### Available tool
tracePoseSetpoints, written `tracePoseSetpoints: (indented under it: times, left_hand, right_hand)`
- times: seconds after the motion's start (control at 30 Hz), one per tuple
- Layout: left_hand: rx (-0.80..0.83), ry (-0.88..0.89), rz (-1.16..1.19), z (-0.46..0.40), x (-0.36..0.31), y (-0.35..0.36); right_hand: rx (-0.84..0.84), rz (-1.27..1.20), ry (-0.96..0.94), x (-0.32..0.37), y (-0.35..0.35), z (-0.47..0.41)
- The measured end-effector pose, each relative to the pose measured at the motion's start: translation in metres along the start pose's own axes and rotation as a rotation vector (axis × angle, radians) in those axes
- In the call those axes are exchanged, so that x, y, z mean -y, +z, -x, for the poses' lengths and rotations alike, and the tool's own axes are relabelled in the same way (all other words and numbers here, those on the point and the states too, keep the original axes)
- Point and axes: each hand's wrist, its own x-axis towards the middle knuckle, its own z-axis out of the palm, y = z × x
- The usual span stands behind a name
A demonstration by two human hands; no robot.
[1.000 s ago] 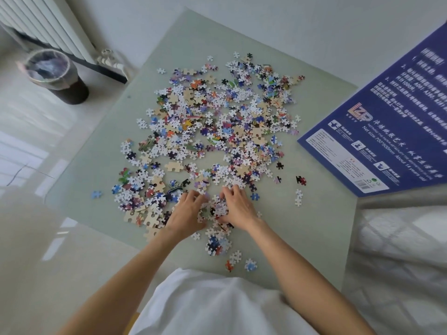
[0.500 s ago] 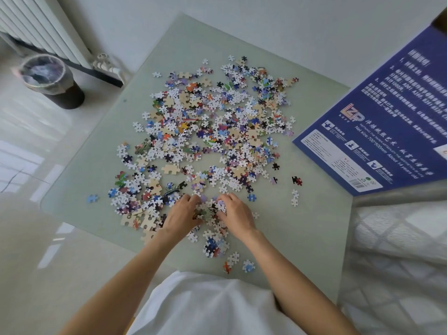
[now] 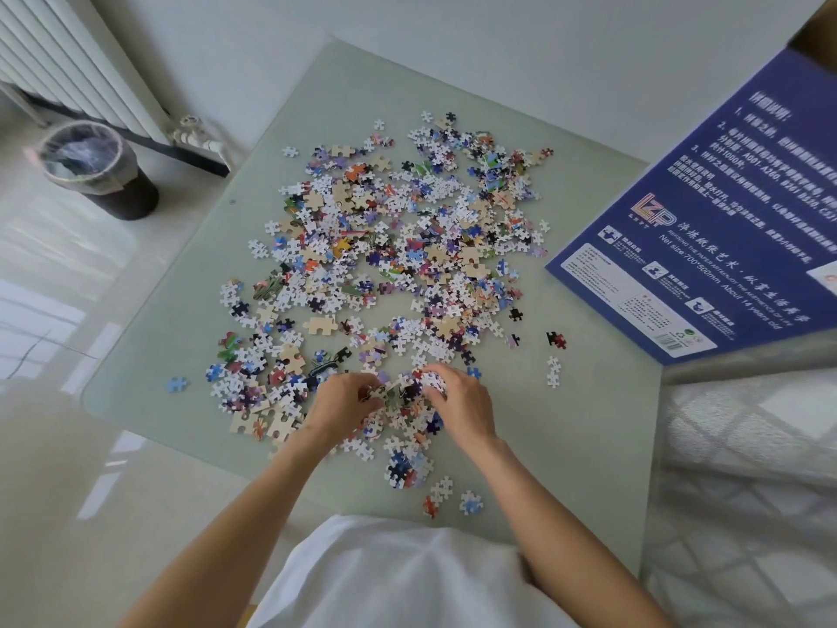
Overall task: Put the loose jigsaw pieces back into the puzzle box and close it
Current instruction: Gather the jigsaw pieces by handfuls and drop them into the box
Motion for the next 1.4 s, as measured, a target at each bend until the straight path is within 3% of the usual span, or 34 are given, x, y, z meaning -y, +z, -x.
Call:
tracePoseSetpoints:
  times: [0.2, 0.4, 0.7, 0.87, 0.93, 1.03, 1.2, 1.4]
  left_hand:
    - [-0.065, 0.075, 0.008, 0.001, -0.010, -0.017]
    - [-0.063, 0.350, -0.045, -0.012, -0.067, -0.051]
    - [-0.284, 0.949, -0.057, -0.045, -0.262, -0.119]
    - [-0.438, 1.227, 0.038, -0.066, -0.391, -0.140]
    - [-0.477, 1.272, 0.056, -0.074, -0.432, -0.144]
    - [-0.404, 1.279, -0.015, -0.089, -0.466, -0.142]
    - [-0.338, 1.205, -0.287, -0.117, -0.471, -0.127]
    - [-0.332, 1.192, -0.255, -0.124, -0.464, -0.127]
  right_hand:
    - [0.059, 0.054, 0.021, -0.010, -0.028, 0.004]
    - [0.063, -0.086, -0.046, -0.014, -0.108, 0.025]
    - [-0.515, -0.164, -0.322, -0.006, -0.307, 0.045]
    - [-0.839, -0.091, -0.316, -0.027, -0.390, 0.033]
    - [-0.904, -0.061, -0.276, -0.038, -0.414, 0.025]
    - [-0.942, -0.067, -0.234, -0.054, -0.432, 0.014]
    - [-0.858, -0.041, -0.202, -0.080, -0.437, -0.003]
    - [-0.733, 0.051, -0.159, -0.093, -0.442, -0.010]
